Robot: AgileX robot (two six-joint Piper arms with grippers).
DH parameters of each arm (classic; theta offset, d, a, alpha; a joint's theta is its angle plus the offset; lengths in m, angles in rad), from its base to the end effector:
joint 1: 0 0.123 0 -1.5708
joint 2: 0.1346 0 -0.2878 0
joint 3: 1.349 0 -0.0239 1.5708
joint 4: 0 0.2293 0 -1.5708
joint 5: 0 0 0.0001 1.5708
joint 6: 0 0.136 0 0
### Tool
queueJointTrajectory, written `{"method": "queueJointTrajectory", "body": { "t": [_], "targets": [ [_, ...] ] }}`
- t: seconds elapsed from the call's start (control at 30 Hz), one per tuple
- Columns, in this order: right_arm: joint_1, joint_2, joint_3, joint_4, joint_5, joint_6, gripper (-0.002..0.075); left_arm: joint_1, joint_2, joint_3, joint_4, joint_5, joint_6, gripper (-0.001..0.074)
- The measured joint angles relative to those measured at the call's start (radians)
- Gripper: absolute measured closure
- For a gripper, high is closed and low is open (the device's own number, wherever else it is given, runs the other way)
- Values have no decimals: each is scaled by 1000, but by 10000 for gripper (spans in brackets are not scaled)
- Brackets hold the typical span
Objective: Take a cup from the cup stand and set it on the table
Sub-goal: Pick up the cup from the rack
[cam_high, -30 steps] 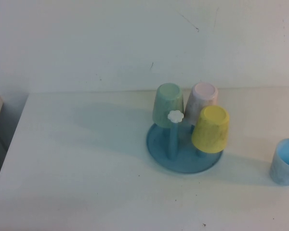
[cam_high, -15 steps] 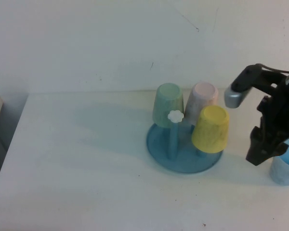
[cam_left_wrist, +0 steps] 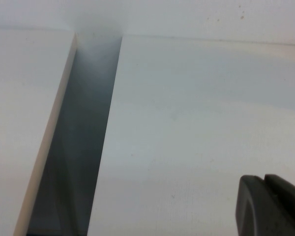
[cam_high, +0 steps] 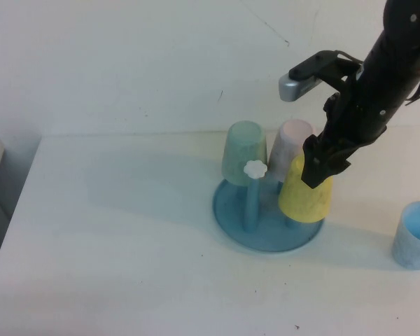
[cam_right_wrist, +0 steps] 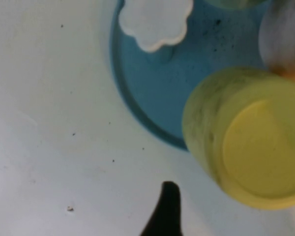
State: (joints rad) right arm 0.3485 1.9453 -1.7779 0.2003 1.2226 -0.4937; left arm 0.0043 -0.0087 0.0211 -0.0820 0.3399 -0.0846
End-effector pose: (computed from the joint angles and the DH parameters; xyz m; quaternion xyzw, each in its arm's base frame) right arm 0.3737 0.1629 0.2511 -0.3837 0.9086 0.0878 0.1397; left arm 0.0726 -0.0034 0.1645 -0.0576 0.7919 -0.0587 0.6051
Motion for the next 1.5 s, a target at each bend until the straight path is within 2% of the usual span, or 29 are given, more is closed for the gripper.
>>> {"method": "queueJointTrajectory", "body": {
  "t": [0.9,1.07,1.17,1.33,1.5],
  "targets": [
    [8,159,-58,4,1,-47,80,0,0,0,0,0,2,738],
    [13,167,-58,15,-2,-63,126,0,0,0,0,0,2,738],
    [17,167,-58,15,-2,-67,127,0,0,0,0,0,2,738],
    [19,124,-66,17,-2,-85,127,0,0,0,0,0,-2,738],
    [11,-77,-71,19,1,-99,127,0,0,0,0,0,-2,738]
  ]
}}
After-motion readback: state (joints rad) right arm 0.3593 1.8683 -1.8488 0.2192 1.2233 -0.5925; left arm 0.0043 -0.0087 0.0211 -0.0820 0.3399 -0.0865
